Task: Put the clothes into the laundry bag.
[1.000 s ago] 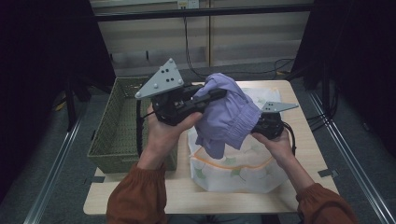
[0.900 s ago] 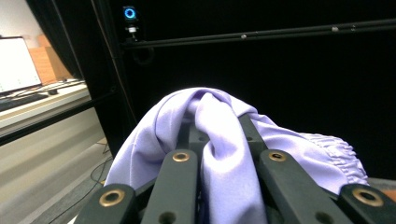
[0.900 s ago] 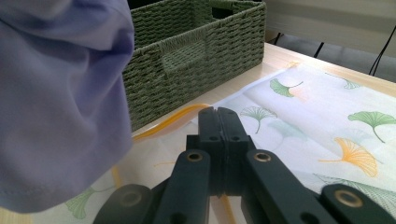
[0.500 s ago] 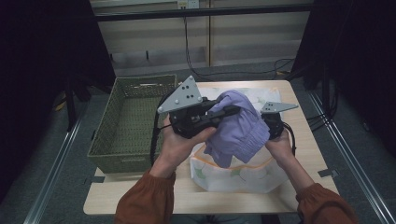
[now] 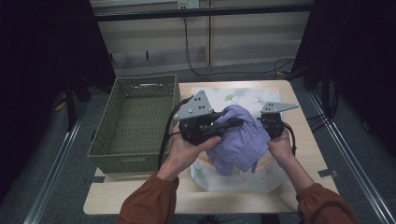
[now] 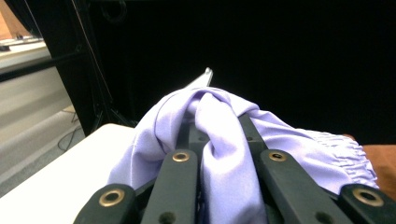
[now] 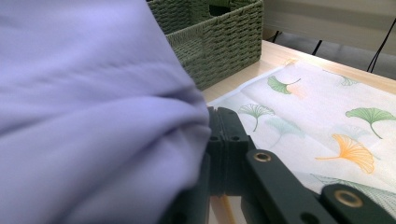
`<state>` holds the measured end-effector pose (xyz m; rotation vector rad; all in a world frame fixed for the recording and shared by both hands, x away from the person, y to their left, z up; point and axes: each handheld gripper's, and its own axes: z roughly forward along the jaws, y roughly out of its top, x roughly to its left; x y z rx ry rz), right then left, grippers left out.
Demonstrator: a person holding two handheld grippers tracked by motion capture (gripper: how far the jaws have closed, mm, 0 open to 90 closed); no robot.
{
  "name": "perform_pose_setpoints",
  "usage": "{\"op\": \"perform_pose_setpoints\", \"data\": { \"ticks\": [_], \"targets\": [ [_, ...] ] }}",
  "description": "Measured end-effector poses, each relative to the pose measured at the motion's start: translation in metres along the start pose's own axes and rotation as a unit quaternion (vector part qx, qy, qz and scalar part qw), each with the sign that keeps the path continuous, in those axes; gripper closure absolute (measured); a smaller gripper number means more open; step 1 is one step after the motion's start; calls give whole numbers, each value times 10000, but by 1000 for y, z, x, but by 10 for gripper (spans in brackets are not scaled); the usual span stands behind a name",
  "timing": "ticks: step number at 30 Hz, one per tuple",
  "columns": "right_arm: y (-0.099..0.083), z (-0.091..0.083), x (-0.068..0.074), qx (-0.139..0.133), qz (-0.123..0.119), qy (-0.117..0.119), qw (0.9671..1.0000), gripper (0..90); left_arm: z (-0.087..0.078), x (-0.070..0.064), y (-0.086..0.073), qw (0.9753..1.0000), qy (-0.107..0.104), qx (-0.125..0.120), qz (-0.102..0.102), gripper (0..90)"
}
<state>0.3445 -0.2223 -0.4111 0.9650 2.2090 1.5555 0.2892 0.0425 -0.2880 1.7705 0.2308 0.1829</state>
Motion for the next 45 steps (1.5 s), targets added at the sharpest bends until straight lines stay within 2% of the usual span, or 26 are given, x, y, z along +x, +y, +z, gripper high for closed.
{"op": "perform_pose_setpoints", "data": {
  "ticks": [3,10,11,16,21,25,29,32,35,40,45],
  "targets": [
    [0,1,0,20,-20,6,10000,900,0,6,-11,9999,-57,40,-82,816],
    [-1,3,1,79,-38,6,10000,900,2,11,-33,9997,-25,160,-188,815],
    [-1,3,1,86,-36,11,10000,900,2,11,-36,9996,-8,134,-229,814],
    [-2,3,1,117,-44,22,9999,900,-2,13,-54,9991,126,341,-226,812],
    [-2,4,2,123,-56,30,9999,900,-9,20,-70,9981,194,440,-376,812],
    [-3,5,3,152,-60,51,9999,900,-6,23,-80,9970,255,602,-411,812],
    [-3,6,4,174,-78,66,9998,900,0,26,-93,9955,268,763,-491,811],
    [-3,7,5,189,-104,62,9997,900,6,28,-106,9933,304,954,-583,810],
    [-3,8,6,207,-120,86,9997,900,13,29,-116,9905,339,1197,-585,810],
    [-3,8,6,208,-116,100,9997,900,22,31,-125,9878,300,1365,-684,806],
    [-4,9,7,229,-109,126,9996,900,27,31,-131,9863,247,1461,-731,801]
  ]
}}
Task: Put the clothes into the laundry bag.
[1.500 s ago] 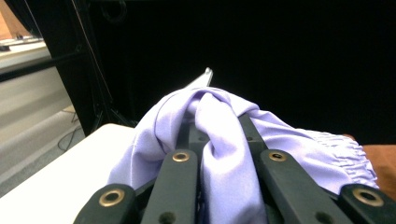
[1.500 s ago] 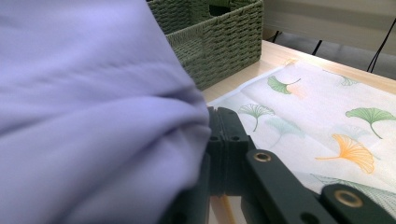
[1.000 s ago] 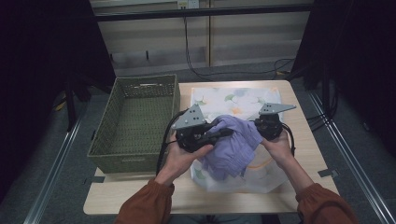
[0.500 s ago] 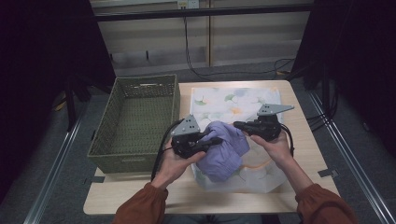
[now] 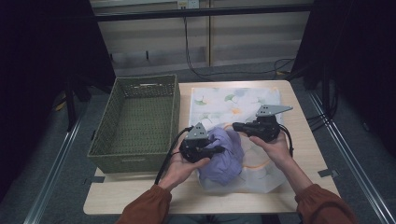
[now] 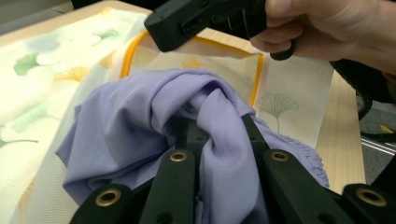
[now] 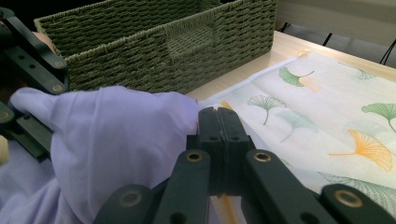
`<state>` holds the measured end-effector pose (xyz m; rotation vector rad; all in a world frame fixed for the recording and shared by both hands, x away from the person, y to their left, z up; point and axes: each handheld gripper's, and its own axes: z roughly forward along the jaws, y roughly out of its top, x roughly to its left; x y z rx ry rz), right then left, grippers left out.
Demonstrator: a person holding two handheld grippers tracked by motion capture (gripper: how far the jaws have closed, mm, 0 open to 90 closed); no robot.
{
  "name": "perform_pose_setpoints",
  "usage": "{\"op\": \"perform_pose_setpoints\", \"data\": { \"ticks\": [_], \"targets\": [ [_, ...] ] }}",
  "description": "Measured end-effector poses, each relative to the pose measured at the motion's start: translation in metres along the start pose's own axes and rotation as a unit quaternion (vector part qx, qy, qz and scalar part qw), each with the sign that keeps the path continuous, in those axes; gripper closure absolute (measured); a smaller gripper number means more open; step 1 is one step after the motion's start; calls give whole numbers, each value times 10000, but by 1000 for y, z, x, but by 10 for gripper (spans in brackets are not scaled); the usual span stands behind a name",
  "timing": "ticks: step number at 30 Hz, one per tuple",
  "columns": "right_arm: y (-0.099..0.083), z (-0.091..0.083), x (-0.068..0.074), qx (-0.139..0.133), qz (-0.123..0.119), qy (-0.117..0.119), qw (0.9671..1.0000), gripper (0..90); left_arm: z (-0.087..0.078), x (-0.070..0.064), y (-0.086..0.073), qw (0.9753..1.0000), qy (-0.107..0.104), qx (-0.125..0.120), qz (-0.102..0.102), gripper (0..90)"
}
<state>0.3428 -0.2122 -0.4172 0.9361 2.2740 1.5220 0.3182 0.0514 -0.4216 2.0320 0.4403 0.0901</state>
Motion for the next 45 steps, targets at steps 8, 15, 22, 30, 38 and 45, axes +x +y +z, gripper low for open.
{"op": "perform_pose_setpoints", "data": {
  "ticks": [8,15,22,30,38,45],
  "targets": [
    [-1,2,1,26,-13,27,10000,900,16,-1,-11,9996,-66,262,-59,797],
    [-2,2,2,51,-20,36,10000,900,29,-4,-19,9988,-133,473,-26,797],
    [-2,4,4,86,-35,61,9999,900,38,-3,-27,9976,-146,675,-102,796],
    [-3,4,4,86,-34,73,9999,900,55,-7,-40,9942,-101,1067,118,795],
    [-3,5,2,94,-22,98,9999,900,65,-6,-49,9914,-79,1303,107,793],
    [-3,6,4,104,-28,109,9999,900,68,-4,-52,9928,-127,1187,108,795]
  ]
}}
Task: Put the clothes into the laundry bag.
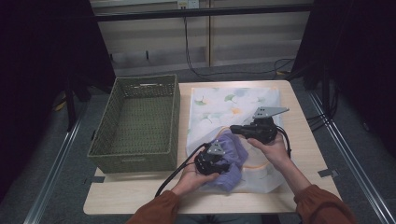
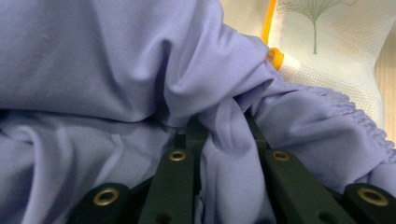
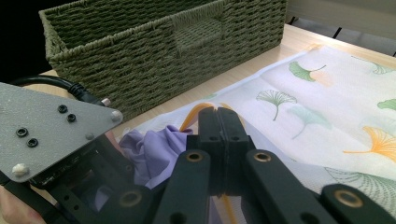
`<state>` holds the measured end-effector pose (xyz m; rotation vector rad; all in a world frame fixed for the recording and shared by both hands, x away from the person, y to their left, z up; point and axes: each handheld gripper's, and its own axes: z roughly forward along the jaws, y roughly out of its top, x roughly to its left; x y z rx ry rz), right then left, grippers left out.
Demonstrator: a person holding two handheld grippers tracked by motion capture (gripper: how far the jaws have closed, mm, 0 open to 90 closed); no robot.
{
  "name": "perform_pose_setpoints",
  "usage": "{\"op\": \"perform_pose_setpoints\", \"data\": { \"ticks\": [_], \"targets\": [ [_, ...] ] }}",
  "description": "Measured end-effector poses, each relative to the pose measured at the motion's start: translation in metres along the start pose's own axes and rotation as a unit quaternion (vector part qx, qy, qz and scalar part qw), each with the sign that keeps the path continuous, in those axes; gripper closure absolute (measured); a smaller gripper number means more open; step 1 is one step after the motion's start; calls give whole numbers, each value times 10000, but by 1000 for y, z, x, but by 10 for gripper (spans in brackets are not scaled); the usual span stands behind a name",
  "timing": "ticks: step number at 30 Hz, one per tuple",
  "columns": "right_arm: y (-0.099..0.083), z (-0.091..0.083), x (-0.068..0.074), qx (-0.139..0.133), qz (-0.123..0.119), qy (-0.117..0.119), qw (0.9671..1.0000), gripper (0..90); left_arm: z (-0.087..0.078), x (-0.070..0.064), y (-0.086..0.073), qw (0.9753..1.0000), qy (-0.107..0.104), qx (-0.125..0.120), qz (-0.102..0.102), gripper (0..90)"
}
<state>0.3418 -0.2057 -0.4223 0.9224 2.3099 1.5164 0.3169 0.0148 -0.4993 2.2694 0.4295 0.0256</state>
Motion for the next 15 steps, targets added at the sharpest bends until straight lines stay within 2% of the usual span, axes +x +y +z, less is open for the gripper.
{"op": "perform_pose_setpoints", "data": {
  "ticks": [1,3,5,7,9,11,12,15],
  "targets": [
    [0,1,0,9,-11,1,10000,900,-1,0,1,10000,14,65,13,794],
    [0,2,2,34,-35,24,10000,900,0,1,0,10000,-15,-41,-66,790],
    [0,3,3,50,-34,36,10000,900,-2,1,4,9999,-38,119,-63,766],
    [-1,3,2,48,-28,38,10000,900,-7,3,8,9996,-164,-93,-189,712],
    [-1,2,1,46,-19,46,10000,900,-17,5,12,9994,-214,-138,-217,635],
    [-2,2,0,64,-14,48,10000,900,-28,5,15,9987,-280,-261,-341,534],
    [-2,2,-1,56,8,43,10000,900,-33,5,16,9988,-213,-325,-297,510],
    [-3,3,-1,83,10,38,10000,900,-52,7,18,9974,-158,-518,-471,418]
  ]
}}
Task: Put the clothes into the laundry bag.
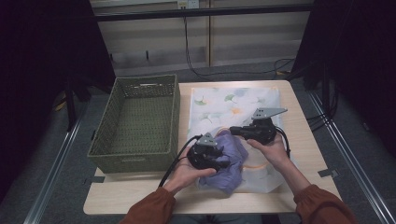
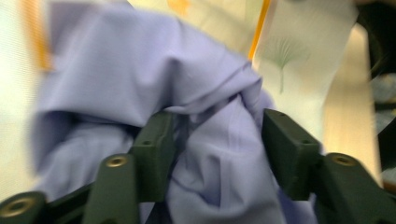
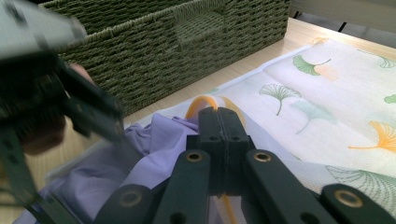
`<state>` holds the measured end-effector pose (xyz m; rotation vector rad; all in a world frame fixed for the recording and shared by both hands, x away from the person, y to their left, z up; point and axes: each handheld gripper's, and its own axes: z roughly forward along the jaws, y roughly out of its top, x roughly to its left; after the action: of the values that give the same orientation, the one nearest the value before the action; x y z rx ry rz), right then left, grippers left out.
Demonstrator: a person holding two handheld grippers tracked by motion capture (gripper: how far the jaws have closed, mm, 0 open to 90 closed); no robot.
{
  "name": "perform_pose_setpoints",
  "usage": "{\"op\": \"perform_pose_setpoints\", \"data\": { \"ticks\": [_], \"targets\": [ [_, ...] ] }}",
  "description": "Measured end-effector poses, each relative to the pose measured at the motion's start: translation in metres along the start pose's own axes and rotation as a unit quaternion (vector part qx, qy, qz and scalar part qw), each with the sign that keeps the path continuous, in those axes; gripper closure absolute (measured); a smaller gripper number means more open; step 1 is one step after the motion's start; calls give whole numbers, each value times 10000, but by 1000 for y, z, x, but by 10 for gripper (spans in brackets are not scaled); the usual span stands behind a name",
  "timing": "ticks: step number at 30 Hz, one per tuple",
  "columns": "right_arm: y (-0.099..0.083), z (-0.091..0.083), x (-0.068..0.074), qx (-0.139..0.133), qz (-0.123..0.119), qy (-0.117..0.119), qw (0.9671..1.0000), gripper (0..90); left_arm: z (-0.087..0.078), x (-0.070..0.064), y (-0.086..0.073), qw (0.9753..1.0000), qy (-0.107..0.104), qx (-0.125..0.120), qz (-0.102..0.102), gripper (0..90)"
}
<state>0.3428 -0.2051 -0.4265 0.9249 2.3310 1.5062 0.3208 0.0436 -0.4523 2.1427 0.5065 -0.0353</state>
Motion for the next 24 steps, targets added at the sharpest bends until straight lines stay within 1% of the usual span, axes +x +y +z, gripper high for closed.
{"op": "perform_pose_setpoints", "data": {
  "ticks": [2,3,4,5,7,8,9,10,12,13,14,16,18,19,21,22,23,24],
  "targets": [
    [0,0,0,-1,-2,9,10000,900,-11,1,1,9998,156,-100,-36,343],
    [0,1,1,3,-5,14,10000,900,-15,1,1,9998,148,-147,-28,334],
    [0,1,1,5,-6,13,10000,900,-20,1,0,9997,193,-170,-9,335],
    [0,1,1,15,-10,5,10000,900,-23,1,0,9994,285,-166,51,332],
    [0,2,1,19,-12,3,10000,900,-26,3,-2,9992,368,-177,10,308],
    [-1,2,0,35,-11,13,10000,900,-25,4,-2,9989,432,-158,-15,277],
    [-1,2,0,35,-10,9,10000,900,-23,6,-3,9989,444,-114,-36,247],
    [-1,2,1,38,-7,5,10000,900,-20,7,-4,9985,545,-80,-52,222],
    [-1,2,1,38,-11,4,10000,900,-14,10,-6,9988,473,70,-145,174],
    [0,2,1,31,-8,9,10000,900,-12,10,-7,9986,488,104,-165,160],
    [0,2,1,31,-12,6,10000,900,-10,11,-9,9987,447,138,-200,139],
    [-1,1,0,28,-11,15,10000,900,-8,12,-10,9986,452,205,-183,141],
    [-1,0,0,20,-3,18,10000,900,-5,12,-13,9987,410,236,-169,150],
    [-1,0,0,21,-4,13,10000,900,-3,11,-14,9987,413,255,-166,185],
    [-1,1,0,27,-18,17,10000,900,1,11,-16,9988,327,345,-110,239],
    [-1,1,1,25,-11,10,10000,900,2,10,-17,9987,351,373,-73,310],
    [-1,1,1,26,-15,14,10000,900,4,9,-17,9984,380,411,-6,358],
    [-1,1,1,33,-6,19,10000,900,5,7,-17,9984,386,419,57,370]
  ]
}}
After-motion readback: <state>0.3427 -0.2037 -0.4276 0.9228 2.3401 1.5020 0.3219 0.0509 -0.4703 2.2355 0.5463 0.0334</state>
